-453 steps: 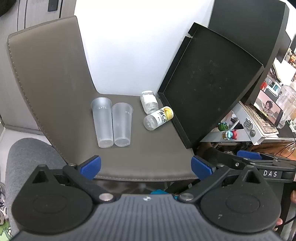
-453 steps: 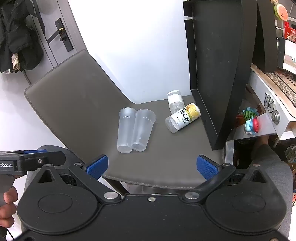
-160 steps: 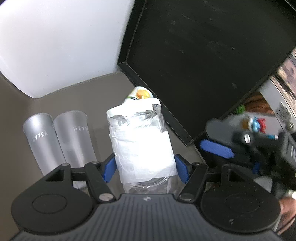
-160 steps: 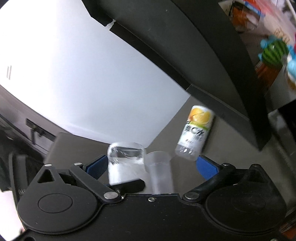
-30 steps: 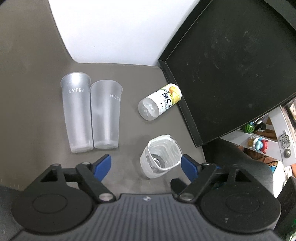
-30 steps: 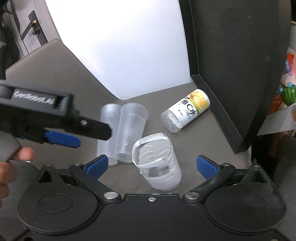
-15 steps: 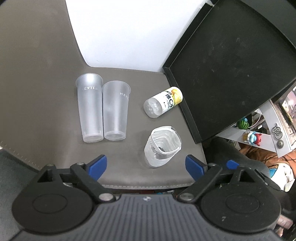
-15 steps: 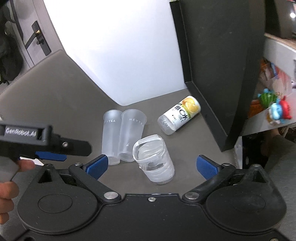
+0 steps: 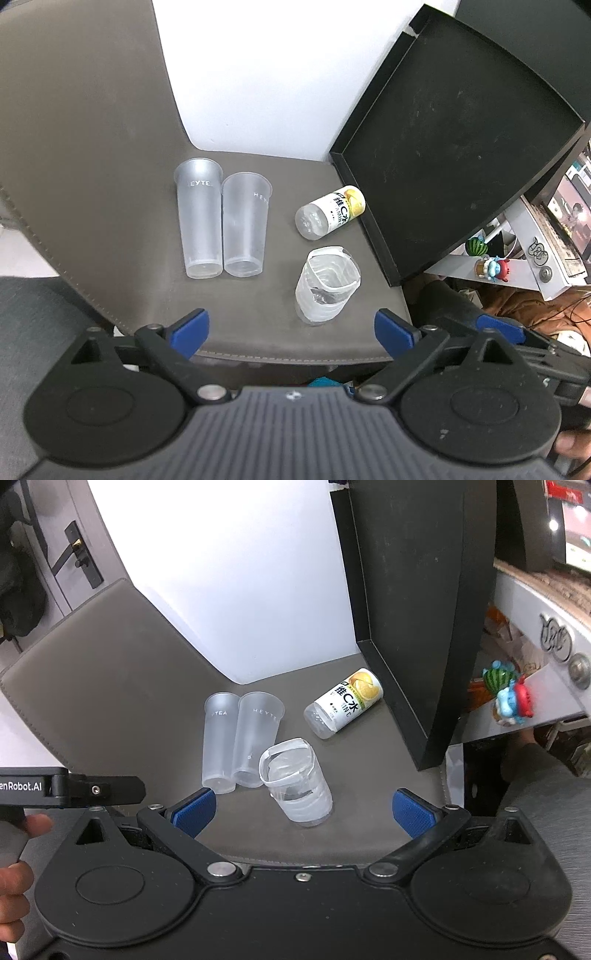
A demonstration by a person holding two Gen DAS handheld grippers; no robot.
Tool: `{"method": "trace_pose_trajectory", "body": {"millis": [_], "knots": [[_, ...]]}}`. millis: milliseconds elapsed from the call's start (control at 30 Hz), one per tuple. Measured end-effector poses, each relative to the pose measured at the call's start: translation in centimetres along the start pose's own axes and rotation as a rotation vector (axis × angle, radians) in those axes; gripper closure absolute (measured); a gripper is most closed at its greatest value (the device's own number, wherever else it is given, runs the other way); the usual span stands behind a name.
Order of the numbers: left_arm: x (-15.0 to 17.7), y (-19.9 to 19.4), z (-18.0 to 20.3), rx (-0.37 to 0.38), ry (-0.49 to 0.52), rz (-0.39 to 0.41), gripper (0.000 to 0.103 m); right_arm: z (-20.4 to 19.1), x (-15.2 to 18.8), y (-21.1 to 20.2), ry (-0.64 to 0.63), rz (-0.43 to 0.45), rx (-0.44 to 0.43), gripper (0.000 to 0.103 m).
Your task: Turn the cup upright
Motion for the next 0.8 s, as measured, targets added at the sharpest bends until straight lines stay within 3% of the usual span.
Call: {"method": "trace_pose_trajectory", "body": {"millis": [133, 267, 467, 667, 800], "knots": [[0.5, -1.0, 0.8, 0.027, 0.023, 0.008, 0.007, -0.2, -0.3, -1.6, -0.003, -0.004, -0.023, 0.0], [0.7, -2.1, 1.1, -0.009, 0.062, 0.031, 0.007, -0.5, -0.8, -3.3, -0.021, 0.002, -0.03, 0.0], [1.1, -3.3, 1.4, -0.003, 0.064, 0.038, 0.007, -1.2, -1.2, -5.0, -0.046, 0.014, -0.04, 0.0], [1.3, -4.1, 1.8, 0.036, 0.056, 0.051, 0.007, -1.9, -1.2, -5.4, -0.076, 0.022, -0.058, 0.0], [1.6, -4.2, 1.7, 0.01, 0.067, 0.043, 0.007, -2.0, -1.1, -5.2, -0.07, 0.017, -0.058, 0.0]]}}
Point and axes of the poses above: each gripper's, at about its wrist camera, not at the fingertips, and y roughly the way its jaws point, z to its right, x to its underside, the point moved 10 cm from there along y, roughly the way its jaws point, and after that the axes turned 15 degrees about y, right-handed, at the moved point
